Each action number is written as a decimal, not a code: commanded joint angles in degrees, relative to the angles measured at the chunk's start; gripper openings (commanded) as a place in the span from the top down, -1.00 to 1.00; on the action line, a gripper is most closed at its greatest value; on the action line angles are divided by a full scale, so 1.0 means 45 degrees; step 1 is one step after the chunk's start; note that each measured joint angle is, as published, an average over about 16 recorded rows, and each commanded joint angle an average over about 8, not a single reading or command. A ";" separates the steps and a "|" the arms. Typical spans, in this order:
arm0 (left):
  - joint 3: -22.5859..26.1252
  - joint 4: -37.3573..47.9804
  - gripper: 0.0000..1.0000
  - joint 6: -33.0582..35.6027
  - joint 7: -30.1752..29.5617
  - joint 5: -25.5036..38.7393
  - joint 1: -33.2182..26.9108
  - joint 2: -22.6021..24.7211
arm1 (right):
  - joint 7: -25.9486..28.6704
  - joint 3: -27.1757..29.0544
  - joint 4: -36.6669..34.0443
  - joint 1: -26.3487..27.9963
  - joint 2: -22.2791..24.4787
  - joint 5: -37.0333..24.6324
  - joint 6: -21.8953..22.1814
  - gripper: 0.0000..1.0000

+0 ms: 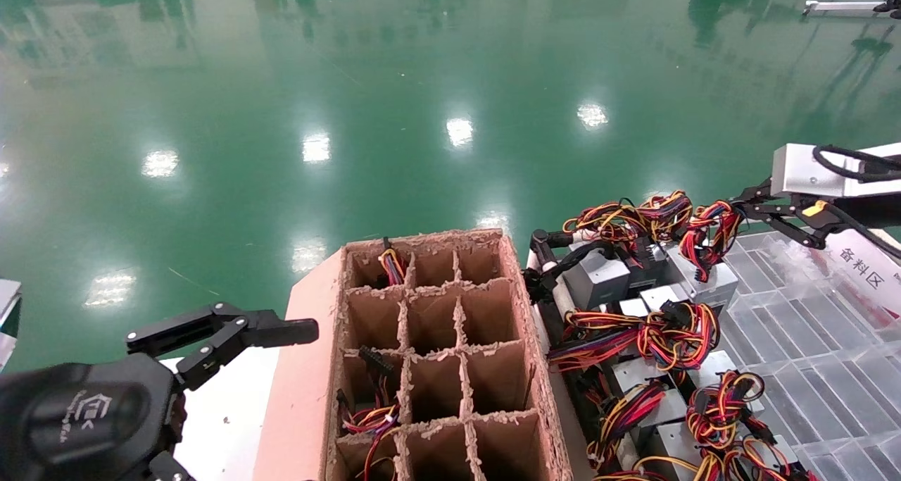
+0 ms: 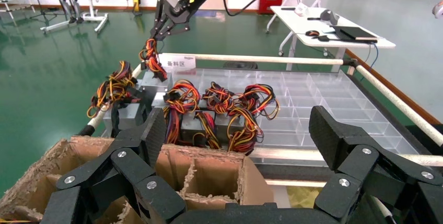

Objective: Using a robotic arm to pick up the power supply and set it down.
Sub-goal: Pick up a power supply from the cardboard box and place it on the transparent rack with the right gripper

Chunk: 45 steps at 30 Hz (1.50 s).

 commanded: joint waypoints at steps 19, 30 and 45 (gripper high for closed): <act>0.0001 0.0000 -1.00 0.0000 0.0000 -0.0001 0.0000 0.0000 | 0.1407 0.0936 -0.0045 -0.0690 0.0605 0.1306 -0.0327 1.00; 0.0002 0.0000 -1.00 -0.0001 0.0001 -0.0001 0.0000 -0.0001 | 0.1986 0.1227 -0.0046 -0.1169 0.0750 0.1710 -0.0222 1.00; 0.0002 0.0000 -1.00 -0.0001 0.0001 -0.0002 -0.0001 -0.0001 | 0.4572 0.2841 -0.0539 -0.2621 0.1122 0.3899 -0.0056 1.00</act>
